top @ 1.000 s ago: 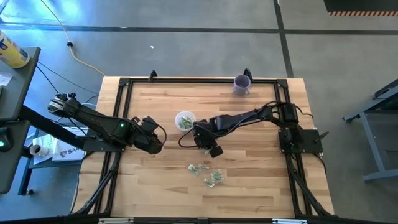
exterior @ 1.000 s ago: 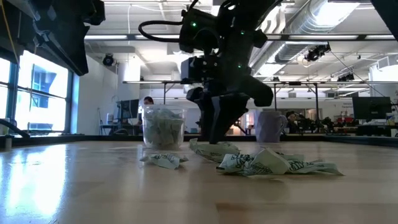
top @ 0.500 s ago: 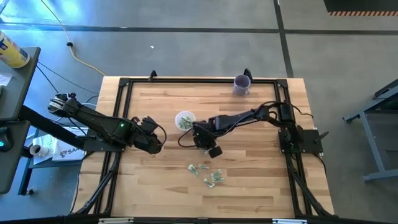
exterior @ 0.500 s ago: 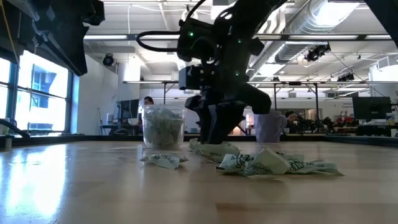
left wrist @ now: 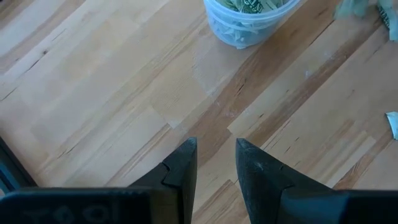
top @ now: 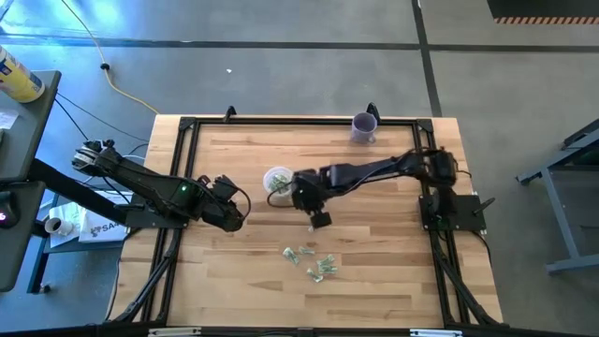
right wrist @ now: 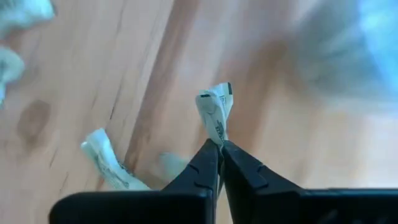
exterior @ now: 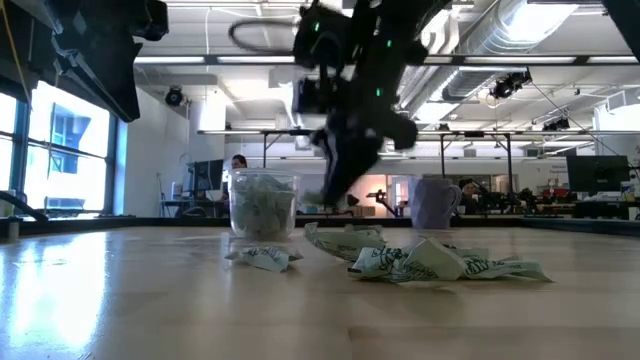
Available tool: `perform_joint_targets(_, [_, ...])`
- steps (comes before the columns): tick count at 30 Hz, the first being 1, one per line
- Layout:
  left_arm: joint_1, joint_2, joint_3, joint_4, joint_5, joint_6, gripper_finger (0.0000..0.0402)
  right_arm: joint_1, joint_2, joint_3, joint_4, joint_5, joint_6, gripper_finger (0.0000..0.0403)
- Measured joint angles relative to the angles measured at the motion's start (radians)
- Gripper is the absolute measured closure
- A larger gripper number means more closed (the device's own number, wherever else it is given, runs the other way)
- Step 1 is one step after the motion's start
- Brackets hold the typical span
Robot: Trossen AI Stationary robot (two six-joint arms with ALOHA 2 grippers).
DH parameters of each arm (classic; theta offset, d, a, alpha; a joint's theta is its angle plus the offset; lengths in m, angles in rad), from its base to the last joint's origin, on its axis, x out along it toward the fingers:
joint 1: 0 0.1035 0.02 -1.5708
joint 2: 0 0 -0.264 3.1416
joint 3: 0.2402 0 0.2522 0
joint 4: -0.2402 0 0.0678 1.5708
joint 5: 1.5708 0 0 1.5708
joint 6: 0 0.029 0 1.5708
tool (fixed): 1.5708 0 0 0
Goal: Pick and place Stevia / Truvia into bins
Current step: Put the white stevia packet into the transparent container
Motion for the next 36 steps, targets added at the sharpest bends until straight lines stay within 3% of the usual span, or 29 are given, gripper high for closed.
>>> perform_joint_targets(4, [0.000, 0.000, 0.000, 0.000, 0.000, 0.002, 0.0259, -0.028, -0.095, 0.001, 0.055, 0.069, 0.015, 0.0397])
perform_joint_targets(9, [0.000, 0.000, 0.000, 0.002, -0.004, 0.002, 0.0259, -0.101, -0.130, 0.012, 0.219, 0.047, 0.136, 0.0395])
perform_joint_targets(17, [0.000, 0.000, 0.000, 0.011, -0.007, 0.002, 0.0259, -0.117, 0.036, 0.180, 0.241, -0.018, 0.187, 0.0393])
perform_joint_targets(24, [0.000, 0.000, 0.000, 0.013, -0.007, -0.024, 0.0259, -0.114, 0.173, 0.277, 0.071, -0.001, 0.180, 0.0395])
perform_joint_targets(36, [0.000, 0.000, 0.000, 0.013, -0.008, -0.024, 0.0259, -0.114, 0.191, 0.380, 0.030, 0.050, 0.128, 0.0339])
